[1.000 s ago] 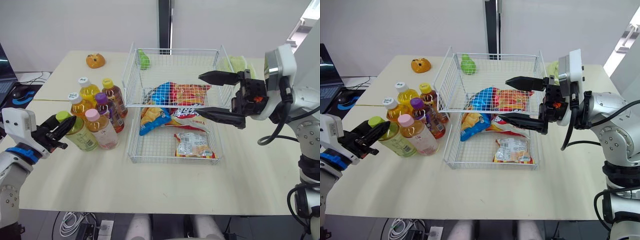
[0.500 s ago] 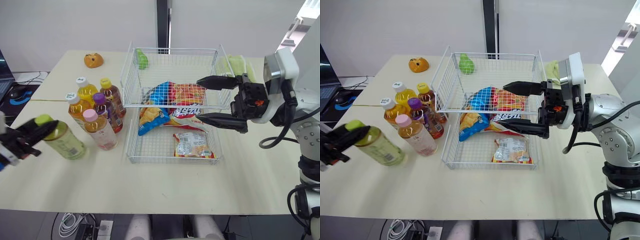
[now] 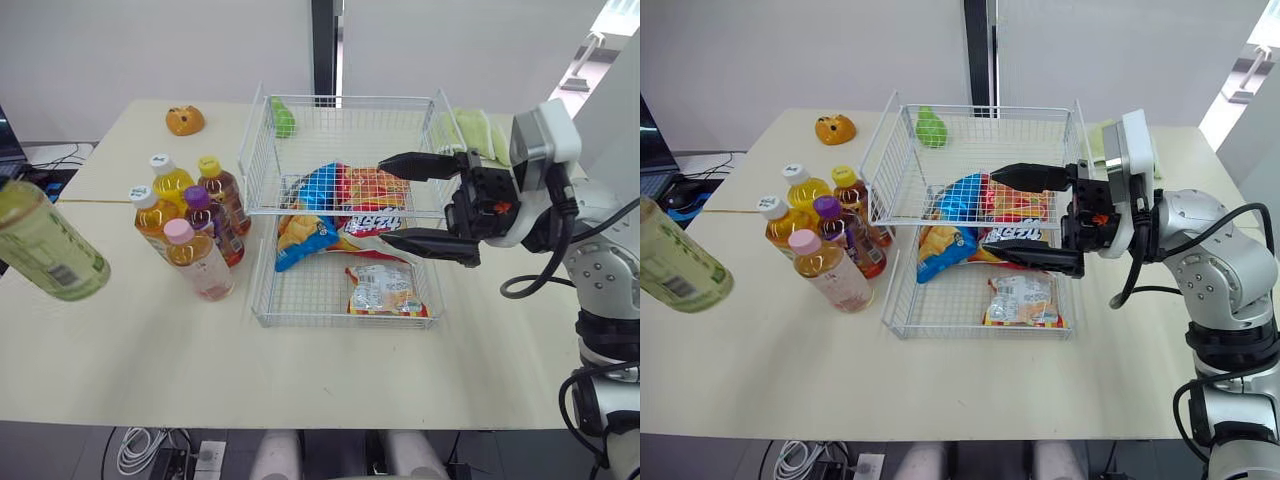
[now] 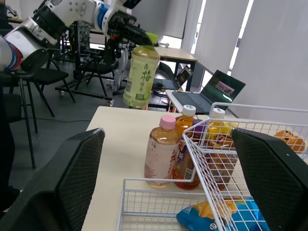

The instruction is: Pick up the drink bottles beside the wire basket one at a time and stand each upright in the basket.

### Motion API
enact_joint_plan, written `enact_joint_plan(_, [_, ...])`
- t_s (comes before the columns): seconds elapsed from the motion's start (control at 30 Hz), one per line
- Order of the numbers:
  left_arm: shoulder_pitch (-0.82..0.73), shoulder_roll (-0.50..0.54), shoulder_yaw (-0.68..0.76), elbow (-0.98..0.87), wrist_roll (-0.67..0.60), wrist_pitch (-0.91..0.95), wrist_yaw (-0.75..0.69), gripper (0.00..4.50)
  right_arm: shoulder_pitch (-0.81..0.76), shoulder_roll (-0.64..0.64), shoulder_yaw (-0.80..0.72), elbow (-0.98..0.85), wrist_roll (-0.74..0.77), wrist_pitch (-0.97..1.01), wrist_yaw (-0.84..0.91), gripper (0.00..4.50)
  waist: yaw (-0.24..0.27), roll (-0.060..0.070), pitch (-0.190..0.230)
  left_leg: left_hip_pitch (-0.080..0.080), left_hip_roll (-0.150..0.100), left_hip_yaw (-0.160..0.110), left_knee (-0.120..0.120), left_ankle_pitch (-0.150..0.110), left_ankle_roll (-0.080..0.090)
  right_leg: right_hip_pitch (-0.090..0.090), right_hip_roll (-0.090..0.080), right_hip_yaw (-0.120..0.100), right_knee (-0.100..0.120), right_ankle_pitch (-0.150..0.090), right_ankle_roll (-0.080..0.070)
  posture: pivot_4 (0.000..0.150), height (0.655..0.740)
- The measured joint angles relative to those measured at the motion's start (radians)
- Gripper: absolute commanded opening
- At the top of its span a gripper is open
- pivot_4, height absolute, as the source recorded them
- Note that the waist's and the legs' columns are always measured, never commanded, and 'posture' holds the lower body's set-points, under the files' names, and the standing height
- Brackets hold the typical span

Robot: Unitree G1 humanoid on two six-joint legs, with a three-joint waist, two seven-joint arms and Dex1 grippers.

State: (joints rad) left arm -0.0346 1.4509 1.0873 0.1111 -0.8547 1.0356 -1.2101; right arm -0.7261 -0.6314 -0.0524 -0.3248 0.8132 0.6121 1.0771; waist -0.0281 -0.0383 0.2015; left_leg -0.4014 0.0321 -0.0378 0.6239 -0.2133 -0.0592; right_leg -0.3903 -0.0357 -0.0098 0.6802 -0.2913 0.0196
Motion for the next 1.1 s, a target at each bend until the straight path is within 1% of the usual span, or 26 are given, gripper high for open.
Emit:
enact_joint_plan(0.07, [-0.04, 0.044, -0.037, 0.047, 0.013, -0.004, -0.041, 1.35, 0.001, 0.0, -0.001, 0.001, -0.002, 0.0, -0.002, 4.5, -0.002, 0.0, 0.0, 0.0, 0.001, 0.0, -0.001, 0.0, 0.0, -0.001, 0.001, 0.0, 0.0, 0.0, 0.0, 0.15, 0.74])
enact_joint_plan(0.13, [-0.101, 0.079, -0.103, 0.085, 0.011, -0.022, -0.066, 1.35, 0.002, 0.0, -0.003, 0.001, -0.003, 0.0, -0.008, 4.5, -0.002, 0.0, 0.0, 0.0, 0.001, 0.0, -0.001, 0.0, 0.0, -0.001, 0.001, -0.001, 0.0, 0.0, -0.001, 0.15, 0.74])
enact_joint_plan(0.2, [-0.179, 0.109, -0.189, 0.113, -0.017, -0.045, -0.068, 1.35, 0.004, -0.001, -0.005, 0.001, -0.003, 0.0, -0.012, 4.5, -0.001, 0.0, 0.0, -0.001, 0.001, -0.001, -0.001, 0.0, 0.0, -0.001, 0.001, -0.001, 0.0, 0.0, -0.001, 0.15, 0.74])
enact_joint_plan(0.3, [-0.33, 0.151, -0.354, 0.137, -0.093, -0.101, -0.062, 1.35, 0.011, -0.004, -0.008, -0.004, -0.002, 0.005, -0.023, 4.5, 0.0, -0.001, 0.001, -0.002, 0.0, 0.0, 0.0, 0.0, 0.0, -0.001, 0.001, -0.001, 0.0, 0.0, 0.0, 0.15, 0.74])
enact_joint_plan(0.33, [-0.37, 0.158, -0.4, 0.135, -0.115, -0.12, -0.06, 1.35, 0.012, -0.005, -0.01, -0.006, -0.001, 0.007, -0.032, 4.5, 0.0, -0.001, 0.001, -0.002, 0.0, 0.0, 0.0, 0.0, 0.0, -0.001, 0.001, 0.0, 0.0, 0.0, 0.0, 0.15, 0.74])
enact_joint_plan(0.43, [-0.557, 0.156, -0.598, 0.135, -0.164, -0.17, -0.053, 1.35, 0.026, -0.021, -0.037, -0.013, 0.0, 0.016, -0.062, 4.5, 0.0, -0.001, 0.001, -0.003, 0.0, 0.0, 0.0, 0.0, 0.0, -0.002, 0.001, -0.001, 0.0, 0.0, 0.0, 0.15, 0.74])
enact_joint_plan(0.47, [-0.643, 0.143, -0.672, 0.136, -0.164, -0.175, -0.051, 1.35, 0.03, -0.027, -0.049, -0.015, 0.0, 0.02, -0.073, 4.5, 0.001, -0.001, 0.001, -0.004, 0.0, -0.001, 0.0, 0.0, 0.0, -0.003, 0.001, -0.001, 0.001, 0.0, 0.0, 0.15, 0.74])
enact_joint_plan(0.53, [-0.857, 0.078, -0.812, 0.151, -0.144, -0.172, -0.054, 1.35, 0.034, -0.042, -0.061, -0.02, 0.0, 0.029, -0.093, 4.5, 0.004, -0.001, 0.001, -0.009, 0.0, -0.002, 0.004, 0.0, 0.0, -0.006, 0.004, -0.002, 0.002, 0.0, 0.0, 0.15, 0.74])
enact_joint_plan(0.57, [-0.936, 0.05, -0.86, 0.161, -0.126, -0.167, -0.064, 1.35, 0.036, -0.046, -0.067, -0.024, 0.0, 0.031, -0.1, 4.5, 0.003, -0.001, 0.001, -0.01, 0.001, -0.002, 0.004, 0.0, 0.0, -0.007, 0.005, -0.001, 0.002, 0.001, 0.001, 0.15, 0.74])
enact_joint_plan(0.63, [-1.114, -0.02, -0.968, 0.192, -0.065, -0.148, -0.096, 1.35, 0.041, -0.057, -0.079, -0.031, 0.001, 0.036, -0.116, 4.5, 0.004, -0.001, 0.0, -0.017, 0.001, -0.003, 0.007, 0.0, 0.0, -0.013, 0.005, -0.001, 0.004, 0.002, 0.002, 0.15, 0.74])
enact_joint_plan(0.7, [-1.243, -0.088, -1.049, 0.234, 0.002, -0.135, -0.133, 1.35, 0.049, -0.068, -0.09, -0.041, 0.003, 0.046, -0.131, 4.5, 0.002, -0.001, 0.001, -0.018, 0.0, -0.002, 0.007, 0.0, 0.0, -0.015, 0.005, 0.0, 0.004, 0.002, 0.002, 0.15, 0.74])
enact_joint_plan(0.8, [-1.376, -0.175, -1.131, 0.298, 0.09, -0.123, -0.194, 1.35, 0.063, -0.08, -0.106, -0.07, 0.016, 0.059, -0.158, 4.5, 0.0, -0.001, 0.001, -0.019, 0.001, -0.002, 0.007, 0.0, 0.0, -0.016, 0.005, 0.0, 0.004, 0.002, 0.002, 0.15, 0.74])
enact_joint_plan(0.87, [-1.435, -0.228, -1.173, 0.339, 0.145, -0.126, -0.242, 1.35, 0.08, -0.091, -0.118, -0.089, 0.025, 0.066, -0.176, 4.5, -0.002, -0.001, 0.001, -0.018, 0.001, -0.002, 0.007, 0.0, 0.0, -0.016, 0.005, 0.0, 0.004, 0.002, 0.002, 0.15, 0.74])
enact_joint_plan(1.1, [-1.608, -0.415, -1.233, 0.535, 0.287, -0.192, -0.376, 1.35, 0.119, -0.129, -0.158, -0.132, 0.035, 0.088, -0.239, 4.5, -0.003, -0.001, 0.001, -0.02, 0.001, -0.002, 0.007, 0.0, 0.0, -0.017, 0.005, 0.0, 0.003, 0.002, 0.002, 0.15, 0.74])
